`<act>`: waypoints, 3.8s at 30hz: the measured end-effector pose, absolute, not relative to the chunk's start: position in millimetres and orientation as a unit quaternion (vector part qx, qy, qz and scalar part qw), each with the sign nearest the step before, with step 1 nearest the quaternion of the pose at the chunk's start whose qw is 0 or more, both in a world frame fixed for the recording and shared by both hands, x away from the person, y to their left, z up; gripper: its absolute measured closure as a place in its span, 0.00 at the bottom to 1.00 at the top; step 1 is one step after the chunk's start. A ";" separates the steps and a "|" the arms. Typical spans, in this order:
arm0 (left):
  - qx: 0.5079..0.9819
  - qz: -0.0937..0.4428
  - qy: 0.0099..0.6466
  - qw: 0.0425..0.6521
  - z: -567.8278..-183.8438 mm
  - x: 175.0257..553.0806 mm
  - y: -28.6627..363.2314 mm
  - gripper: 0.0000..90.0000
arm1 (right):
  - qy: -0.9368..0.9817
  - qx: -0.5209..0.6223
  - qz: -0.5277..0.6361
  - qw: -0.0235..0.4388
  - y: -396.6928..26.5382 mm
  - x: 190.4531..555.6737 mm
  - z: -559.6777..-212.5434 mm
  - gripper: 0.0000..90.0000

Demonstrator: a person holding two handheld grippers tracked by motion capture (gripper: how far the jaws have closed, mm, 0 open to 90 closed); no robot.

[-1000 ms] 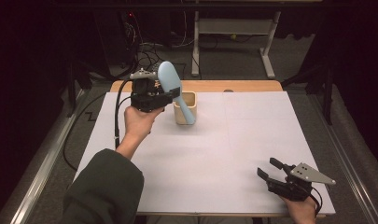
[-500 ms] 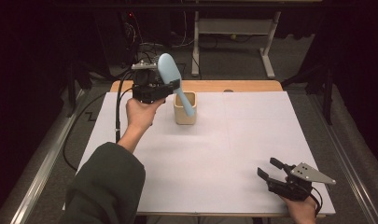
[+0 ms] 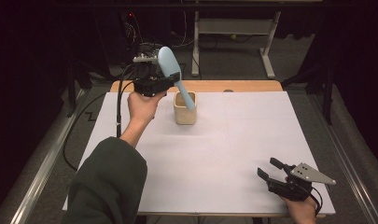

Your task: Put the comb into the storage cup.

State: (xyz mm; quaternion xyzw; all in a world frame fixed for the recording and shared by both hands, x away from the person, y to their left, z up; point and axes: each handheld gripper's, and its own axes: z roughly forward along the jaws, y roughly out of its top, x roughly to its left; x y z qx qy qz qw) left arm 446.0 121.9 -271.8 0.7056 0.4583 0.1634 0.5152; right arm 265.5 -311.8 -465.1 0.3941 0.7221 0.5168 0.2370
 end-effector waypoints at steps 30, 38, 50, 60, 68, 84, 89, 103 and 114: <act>0.699 0.186 0.489 0.488 -290.9 473.5 115.9 0.59 | 0.722 0.391 0.520 0.236 -311.7 264.6 -464.9 0.38; 0.707 0.191 0.488 0.476 -297.2 476.9 110.1 0.59 | 0.721 0.391 0.521 0.236 -312.0 264.7 -464.9 0.38; 0.715 0.197 0.490 0.458 -306.1 482.0 105.3 0.59 | 0.722 0.388 0.522 0.236 -312.2 264.8 -464.9 0.38; 0.722 0.191 0.491 0.448 -318.0 484.6 100.4 0.59 | 0.721 0.390 0.523 0.234 -312.0 264.6 -465.0 0.38; 0.726 0.188 0.493 0.442 -325.4 486.1 98.8 0.59 | 0.721 0.390 0.524 0.233 -312.6 264.9 -465.0 0.38; 0.733 0.184 0.491 0.432 -336.6 487.1 91.8 0.58 | 0.720 0.390 0.524 0.234 -312.9 264.9 -465.2 0.38; 0.735 0.182 0.491 0.430 -340.0 487.7 89.4 0.58 | 0.720 0.390 0.525 0.233 -312.9 264.8 -465.2 0.37; 0.734 0.180 0.497 0.426 -348.6 488.5 87.8 0.58 | 0.720 0.390 0.525 0.233 -312.8 264.8 -465.2 0.37; 0.737 0.180 0.497 0.422 -353.4 488.1 86.1 0.58 | 0.721 0.390 0.524 0.231 -312.6 264.9 -465.2 0.37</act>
